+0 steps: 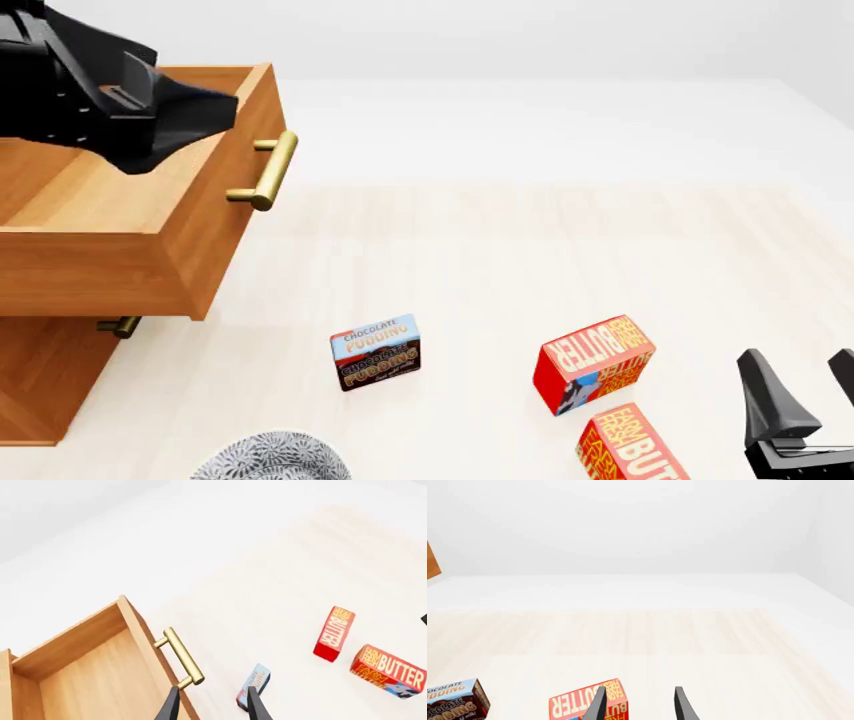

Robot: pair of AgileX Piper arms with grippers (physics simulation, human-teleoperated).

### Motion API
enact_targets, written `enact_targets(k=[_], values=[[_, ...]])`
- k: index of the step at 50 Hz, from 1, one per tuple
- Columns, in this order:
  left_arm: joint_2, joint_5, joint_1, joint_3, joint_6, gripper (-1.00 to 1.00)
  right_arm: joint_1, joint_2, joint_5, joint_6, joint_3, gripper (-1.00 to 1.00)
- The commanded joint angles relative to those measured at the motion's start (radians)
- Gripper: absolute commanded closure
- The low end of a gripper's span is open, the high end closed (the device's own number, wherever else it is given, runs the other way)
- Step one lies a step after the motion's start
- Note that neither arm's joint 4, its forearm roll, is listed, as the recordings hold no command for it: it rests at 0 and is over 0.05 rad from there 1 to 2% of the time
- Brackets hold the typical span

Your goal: Put the chocolate pudding in the top drawer of the cabinet and close it.

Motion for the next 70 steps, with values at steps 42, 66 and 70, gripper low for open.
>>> enact_targets(k=[42, 66, 70], values=[[0.116, -0.257, -0.186, 0.259, 0.119, -1.00, -0.003, -0.006, -0.005, -0.004, 0.004, -1.00], [0.213, -0.399, -0.213, 0.387, 0.102, -1.00, -0.003, -0.006, -0.005, -0.004, 0.004, -1.00], [0.218, -0.406, -0.204, 0.396, 0.105, -1.00, -0.003, -0.006, -0.005, -0.004, 0.004, -1.00]])
